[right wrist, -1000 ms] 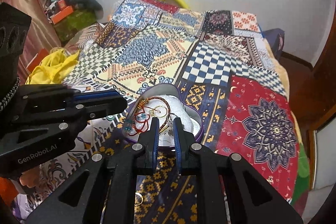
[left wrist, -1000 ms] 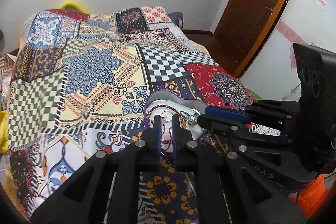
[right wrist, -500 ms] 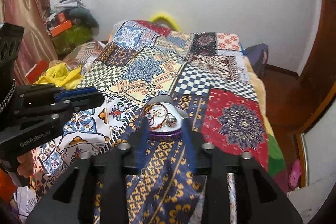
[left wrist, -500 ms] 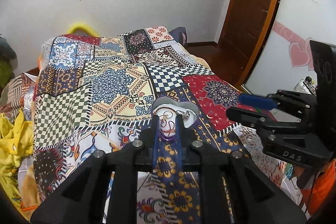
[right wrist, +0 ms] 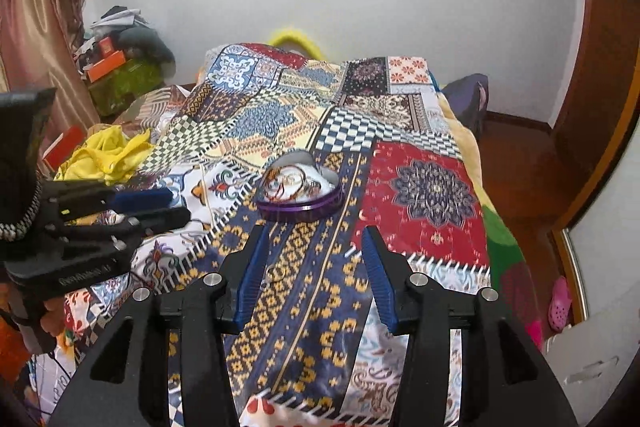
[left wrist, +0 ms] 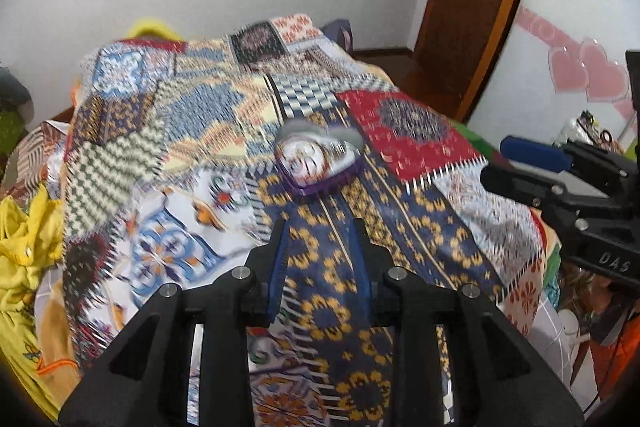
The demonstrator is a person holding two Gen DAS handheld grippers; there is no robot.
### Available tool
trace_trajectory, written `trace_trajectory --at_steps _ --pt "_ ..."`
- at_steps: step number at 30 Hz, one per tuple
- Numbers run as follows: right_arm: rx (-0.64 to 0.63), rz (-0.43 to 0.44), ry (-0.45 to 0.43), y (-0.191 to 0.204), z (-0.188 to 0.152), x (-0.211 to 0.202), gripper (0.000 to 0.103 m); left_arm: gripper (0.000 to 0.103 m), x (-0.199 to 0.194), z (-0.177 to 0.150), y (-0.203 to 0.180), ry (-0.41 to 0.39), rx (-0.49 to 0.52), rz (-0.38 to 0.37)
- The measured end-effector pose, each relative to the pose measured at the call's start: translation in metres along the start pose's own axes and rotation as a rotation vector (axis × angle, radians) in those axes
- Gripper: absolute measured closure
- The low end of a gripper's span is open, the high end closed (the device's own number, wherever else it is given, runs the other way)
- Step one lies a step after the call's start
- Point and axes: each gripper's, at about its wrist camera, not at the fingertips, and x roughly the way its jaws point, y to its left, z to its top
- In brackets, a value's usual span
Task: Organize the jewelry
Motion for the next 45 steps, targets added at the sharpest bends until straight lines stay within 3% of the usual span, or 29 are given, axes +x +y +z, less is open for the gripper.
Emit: trace_trajectory --at_steps 9,17,20,26,35,45 --pt "0.023 -0.016 0.049 -0.011 -0.022 0.009 0.059 0.074 0.046 -0.024 -0.02 0.121 0.008 -0.04" --pt "0.053 -0.019 0.081 -0.022 -0.035 0.018 0.059 0.074 0.071 -0.024 -0.031 0.165 0.032 -0.079" --pt "0.057 -0.015 0.087 -0.024 -0.037 0.02 0.059 0.08 0.078 -0.023 -0.033 0.175 0.032 -0.092" --pt "0.057 -0.007 0.095 -0.027 -0.039 0.021 0.059 0.096 0.085 -0.02 -0.032 0.169 0.037 -0.094" --pt "0.057 0.023 0.111 -0.016 -0.037 0.037 0.059 0.096 0.069 -0.021 -0.012 0.126 0.003 -0.071" --pt "-0.014 0.074 0.202 0.018 -0.039 0.078 0.059 0.096 0.041 -0.021 0.012 0.056 -0.017 -0.011"
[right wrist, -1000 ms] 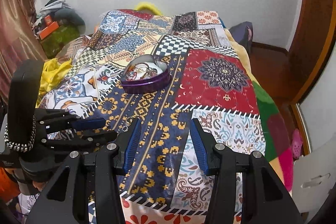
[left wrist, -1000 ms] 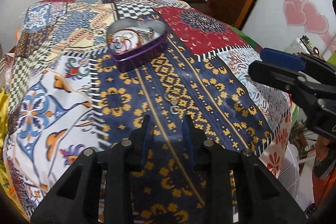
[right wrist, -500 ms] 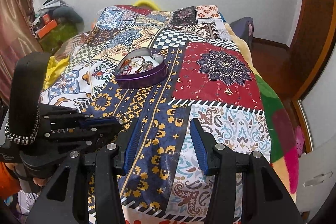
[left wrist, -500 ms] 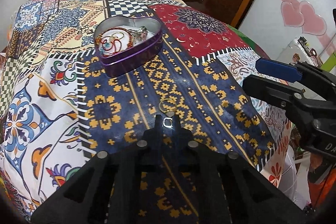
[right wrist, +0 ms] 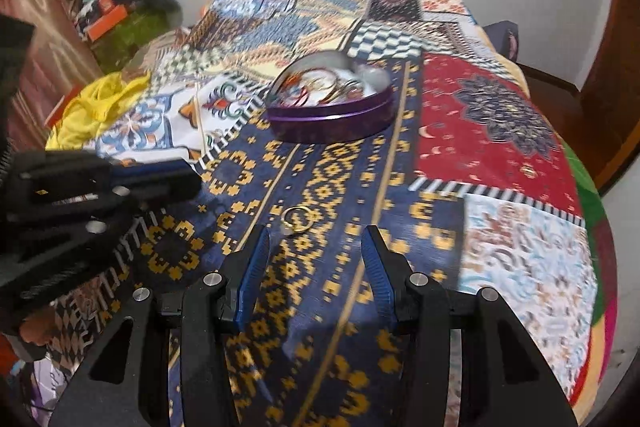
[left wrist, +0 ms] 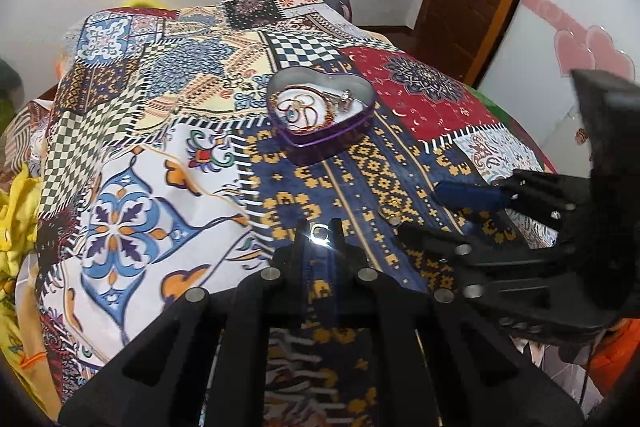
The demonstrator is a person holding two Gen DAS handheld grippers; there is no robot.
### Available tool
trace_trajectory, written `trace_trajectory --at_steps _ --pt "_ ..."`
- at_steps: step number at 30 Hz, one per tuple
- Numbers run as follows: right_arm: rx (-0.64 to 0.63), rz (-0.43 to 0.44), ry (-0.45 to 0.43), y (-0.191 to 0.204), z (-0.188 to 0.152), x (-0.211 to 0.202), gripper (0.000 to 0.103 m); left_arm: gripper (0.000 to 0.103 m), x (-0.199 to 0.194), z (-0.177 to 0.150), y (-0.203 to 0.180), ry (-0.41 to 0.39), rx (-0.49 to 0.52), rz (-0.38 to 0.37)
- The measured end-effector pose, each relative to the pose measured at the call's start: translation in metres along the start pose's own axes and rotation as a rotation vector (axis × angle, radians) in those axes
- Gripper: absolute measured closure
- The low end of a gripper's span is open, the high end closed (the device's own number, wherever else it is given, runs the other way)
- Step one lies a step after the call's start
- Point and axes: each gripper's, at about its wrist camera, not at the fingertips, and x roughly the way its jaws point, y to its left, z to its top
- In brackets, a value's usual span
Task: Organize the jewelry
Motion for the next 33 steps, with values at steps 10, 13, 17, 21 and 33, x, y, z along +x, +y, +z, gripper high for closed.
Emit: trace_trajectory --at_steps 10,13,17,21,33 --pt "-0.092 -0.027 0.031 0.011 0.005 0.017 0.086 0.096 -0.003 -0.003 0.011 -0.016 -0.026 0.004" --pt "-0.083 -0.008 0.04 0.008 0.007 0.016 0.086 0.096 -0.004 -0.001 0.011 -0.021 -0.027 -0.001" --pt "-0.065 0.008 0.037 0.005 0.01 0.013 0.087 0.096 -0.01 0.002 0.011 -0.039 -0.029 -0.003" --pt "-0.042 0.012 0.002 0.002 0.014 0.002 0.087 0.096 -0.016 0.009 0.012 -0.062 -0.036 -0.003" --pt "0.008 -0.008 -0.173 -0.015 0.047 -0.042 0.086 0.096 -0.03 0.047 0.015 -0.153 -0.046 -0.007"
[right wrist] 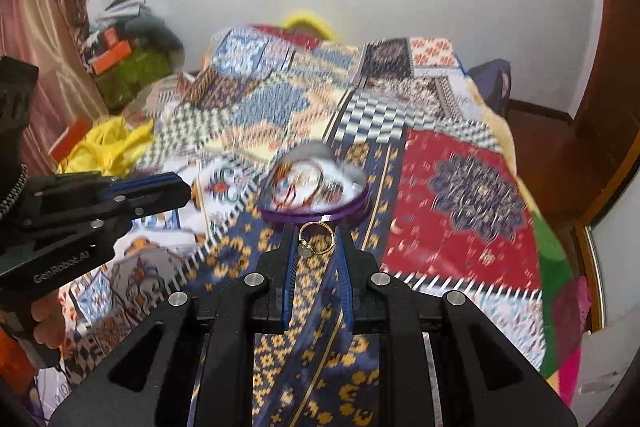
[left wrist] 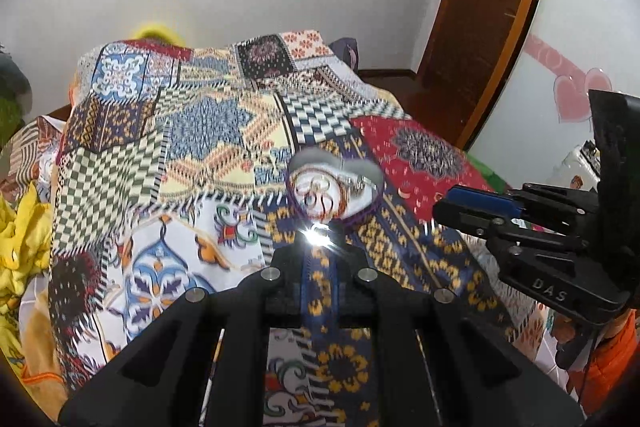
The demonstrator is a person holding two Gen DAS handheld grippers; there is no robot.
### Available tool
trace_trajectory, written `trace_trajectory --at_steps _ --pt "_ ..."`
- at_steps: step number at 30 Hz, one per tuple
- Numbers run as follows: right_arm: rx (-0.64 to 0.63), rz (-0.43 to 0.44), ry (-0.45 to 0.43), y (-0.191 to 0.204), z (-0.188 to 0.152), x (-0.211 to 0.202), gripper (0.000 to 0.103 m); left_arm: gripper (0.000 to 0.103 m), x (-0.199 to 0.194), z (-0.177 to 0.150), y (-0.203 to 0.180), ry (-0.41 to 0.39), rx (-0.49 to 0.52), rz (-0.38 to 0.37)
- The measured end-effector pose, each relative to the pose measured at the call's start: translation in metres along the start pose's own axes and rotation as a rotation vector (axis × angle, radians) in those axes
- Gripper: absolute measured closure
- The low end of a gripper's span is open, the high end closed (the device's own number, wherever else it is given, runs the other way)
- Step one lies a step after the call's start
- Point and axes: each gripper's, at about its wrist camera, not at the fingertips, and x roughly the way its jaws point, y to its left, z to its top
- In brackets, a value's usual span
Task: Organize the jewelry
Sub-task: 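Carry both held rings into the tin and open both tools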
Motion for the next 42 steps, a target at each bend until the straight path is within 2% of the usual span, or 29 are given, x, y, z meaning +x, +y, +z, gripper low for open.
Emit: trace_trajectory --at_steps 6,14,19,23,29,36,42 --pt "0.007 0.006 -0.037 -0.005 0.015 0.005 0.086 0.096 0.005 0.014 0.0 -0.028 0.003 -0.009" --pt "0.004 0.018 -0.022 -0.009 0.024 0.03 0.086 0.096 0.029 0.026 0.005 -0.016 0.003 -0.022" --pt "-0.007 0.035 0.002 -0.011 0.028 0.047 0.086 0.096 0.047 0.032 0.008 -0.002 0.017 -0.024" --pt "-0.008 0.085 0.032 -0.012 0.033 0.061 0.086 0.096 0.065 0.038 0.013 0.018 0.024 -0.028" --pt "-0.053 0.088 0.057 -0.007 0.036 0.077 0.086 0.096 0.089 0.043 0.022 0.065 0.009 -0.057" --pt "-0.075 0.096 0.089 -0.008 0.034 0.088 0.086 0.096 0.103 0.044 0.025 0.105 0.0 -0.083" --pt "-0.051 0.123 0.114 -0.01 0.034 0.091 0.086 0.096 0.099 0.044 0.026 0.101 -0.013 -0.082"
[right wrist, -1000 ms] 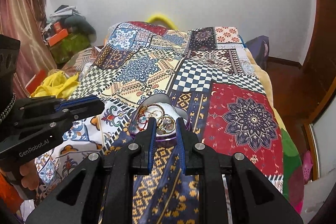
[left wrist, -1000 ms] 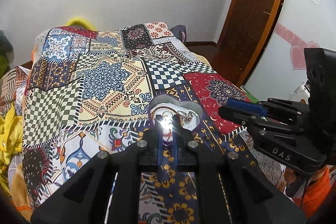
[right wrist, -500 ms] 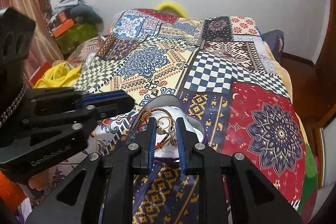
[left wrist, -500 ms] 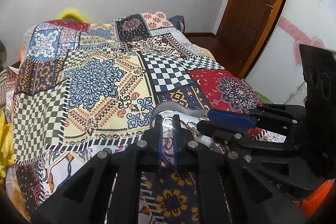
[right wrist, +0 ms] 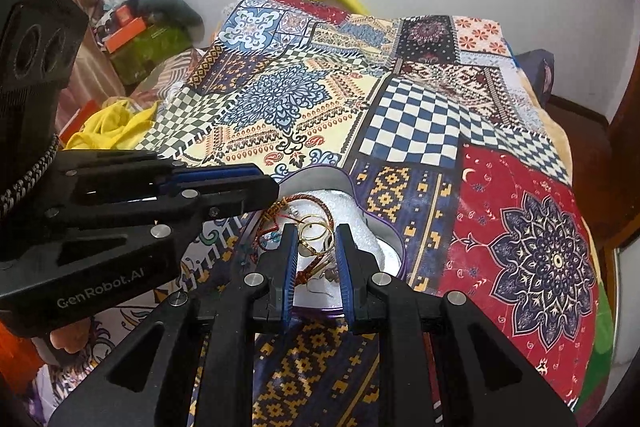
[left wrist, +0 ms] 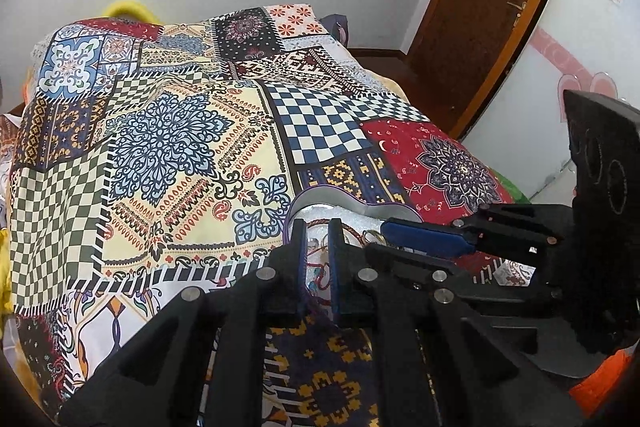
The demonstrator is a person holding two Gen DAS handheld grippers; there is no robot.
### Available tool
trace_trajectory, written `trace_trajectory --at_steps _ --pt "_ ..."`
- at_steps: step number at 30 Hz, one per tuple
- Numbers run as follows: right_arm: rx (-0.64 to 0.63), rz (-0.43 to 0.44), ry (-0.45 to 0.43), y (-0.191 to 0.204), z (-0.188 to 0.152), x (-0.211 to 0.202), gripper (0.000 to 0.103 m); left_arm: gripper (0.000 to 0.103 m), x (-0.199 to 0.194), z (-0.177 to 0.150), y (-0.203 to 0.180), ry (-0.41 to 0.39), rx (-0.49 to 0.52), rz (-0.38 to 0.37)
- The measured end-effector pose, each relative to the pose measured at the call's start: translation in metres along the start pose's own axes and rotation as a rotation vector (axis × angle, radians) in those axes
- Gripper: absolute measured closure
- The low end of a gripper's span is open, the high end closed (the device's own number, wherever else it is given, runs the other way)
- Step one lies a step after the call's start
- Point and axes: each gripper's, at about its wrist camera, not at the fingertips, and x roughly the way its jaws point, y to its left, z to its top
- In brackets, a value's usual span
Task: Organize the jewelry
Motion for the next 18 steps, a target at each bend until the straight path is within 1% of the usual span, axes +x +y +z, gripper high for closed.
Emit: trace_trajectory --at_steps 4,6,8,11,15,18 --pt "0.012 -0.002 0.015 0.0 0.002 -0.003 0.085 0.095 -0.009 0.002 -0.002 -0.016 0.004 0.017" --pt "0.014 -0.008 0.014 0.0 0.003 -0.006 0.081 0.088 -0.016 0.003 -0.003 -0.025 0.004 0.017" --pt "0.015 -0.02 -0.001 0.002 0.003 -0.013 0.078 0.085 -0.026 0.004 -0.007 -0.041 0.005 0.013" --pt "0.015 -0.032 -0.02 0.004 0.002 -0.026 0.077 0.084 -0.042 0.006 -0.014 -0.066 0.016 0.013" --pt "0.007 -0.06 -0.069 0.01 0.002 -0.054 0.077 0.084 -0.072 0.006 -0.024 -0.116 0.022 0.023" --pt "0.001 -0.078 -0.12 0.016 0.002 -0.08 0.077 0.084 -0.103 0.004 -0.035 -0.171 0.038 0.052"
